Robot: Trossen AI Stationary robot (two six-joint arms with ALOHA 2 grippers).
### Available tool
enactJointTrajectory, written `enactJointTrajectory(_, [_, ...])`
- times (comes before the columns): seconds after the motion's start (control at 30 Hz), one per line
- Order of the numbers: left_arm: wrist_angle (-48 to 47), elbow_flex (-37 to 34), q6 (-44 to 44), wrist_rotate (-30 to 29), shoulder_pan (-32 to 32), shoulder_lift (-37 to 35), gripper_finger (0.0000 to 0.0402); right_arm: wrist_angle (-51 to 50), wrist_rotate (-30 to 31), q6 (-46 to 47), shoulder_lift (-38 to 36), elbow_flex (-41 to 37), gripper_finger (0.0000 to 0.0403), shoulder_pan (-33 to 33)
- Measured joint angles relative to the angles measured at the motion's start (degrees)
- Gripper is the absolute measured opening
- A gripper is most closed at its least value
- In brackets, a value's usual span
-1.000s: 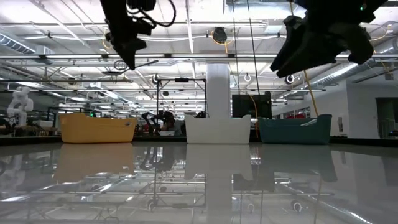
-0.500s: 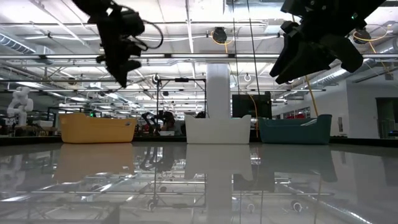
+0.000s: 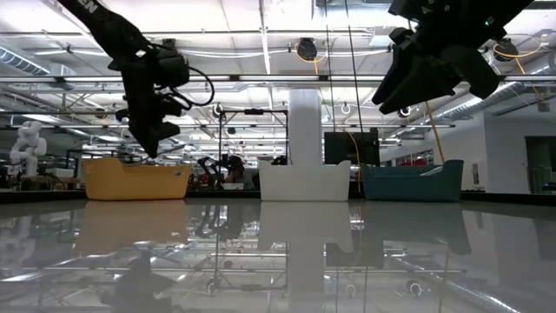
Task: Sort silverware by color (type)
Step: Put the black spoon into the orange bin, then return to Home Position
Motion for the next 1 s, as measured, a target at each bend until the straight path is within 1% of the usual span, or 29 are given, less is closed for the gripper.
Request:
enactJointTrajectory(0.27, [-4.3, -0.7, -1.6, 0.0, 0.0, 0.0, 0.0001, 0.2, 0.0, -0.5, 0.0, 0.0, 0.0148, -1.4])
enactJointTrajectory(0.53, [-5.2, -0.7, -3.4, 0.0, 0.0, 0.2, 0.0004, 2.9, -0.2, -3.2, 0.0, 0.0, 0.0148, -2.7])
enactJointTrajectory(0.7, [-5.8, -0.7, -7.8, -0.6, -0.1, 0.2, 0.0031, 3.2, -0.2, -4.4, 0.0, 0.0, 0.0148, -2.7])
enactJointTrajectory(0.83, [-6.6, -0.7, -11.6, -3.4, 0.0, 0.2, 0.0059, 3.2, -0.2, -5.0, 0.0, 0.0, 0.0148, -2.7])
enactJointTrajectory(1.0, [-7.0, -0.7, -12.2, -3.7, -0.1, 0.2, 0.0079, 3.4, -0.2, -5.5, 0.0, 0.0, 0.0148, -2.7])
